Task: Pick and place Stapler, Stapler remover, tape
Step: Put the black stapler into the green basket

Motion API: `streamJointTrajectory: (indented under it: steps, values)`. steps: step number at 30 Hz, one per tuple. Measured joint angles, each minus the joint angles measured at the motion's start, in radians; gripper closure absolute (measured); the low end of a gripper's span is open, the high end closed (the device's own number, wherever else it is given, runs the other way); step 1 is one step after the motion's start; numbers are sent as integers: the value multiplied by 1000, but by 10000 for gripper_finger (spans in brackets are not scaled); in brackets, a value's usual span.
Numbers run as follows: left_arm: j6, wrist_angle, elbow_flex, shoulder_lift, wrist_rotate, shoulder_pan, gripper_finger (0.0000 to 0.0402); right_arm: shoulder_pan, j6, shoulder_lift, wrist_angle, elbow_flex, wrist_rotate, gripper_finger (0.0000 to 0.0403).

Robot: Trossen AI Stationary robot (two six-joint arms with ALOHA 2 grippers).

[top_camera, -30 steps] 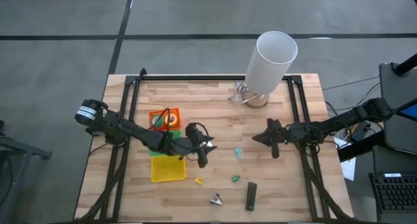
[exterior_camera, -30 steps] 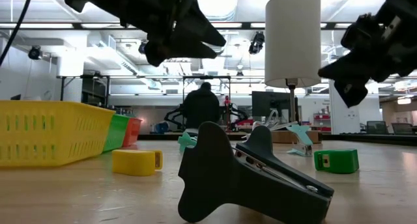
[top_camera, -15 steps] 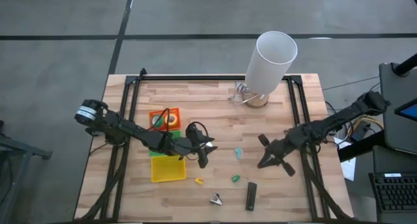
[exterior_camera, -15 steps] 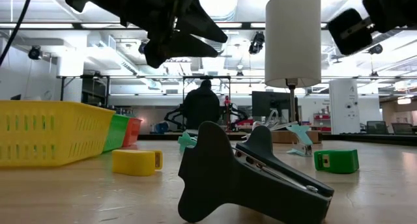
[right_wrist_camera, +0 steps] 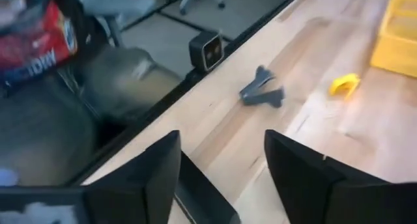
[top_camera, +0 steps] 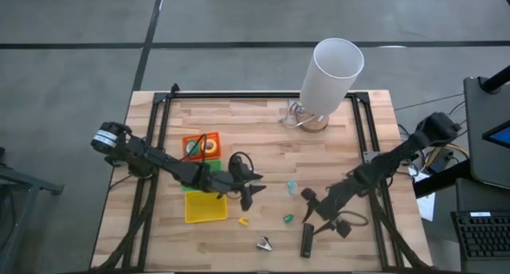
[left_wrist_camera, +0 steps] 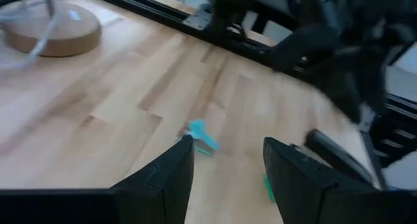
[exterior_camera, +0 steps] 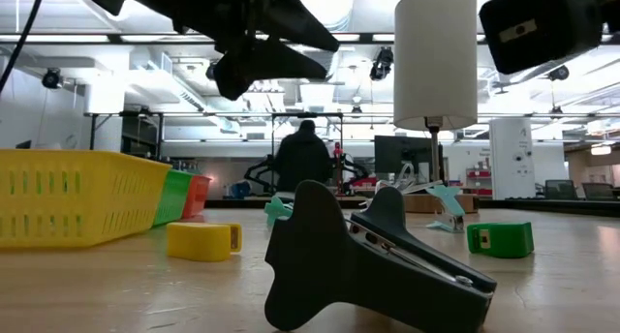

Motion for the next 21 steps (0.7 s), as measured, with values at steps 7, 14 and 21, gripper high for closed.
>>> streamJointTrajectory:
  steps: [7,14,21]
  values:
    - [-7,29,0,-1,18,-17,216,6,-29,154,-62,67,0,147]
    - [-6,29,0,-2,18,-19,216,23,-28,222,-112,73,-4,149]
    - [0,28,0,-2,18,-19,216,57,-20,255,-121,73,-5,162]
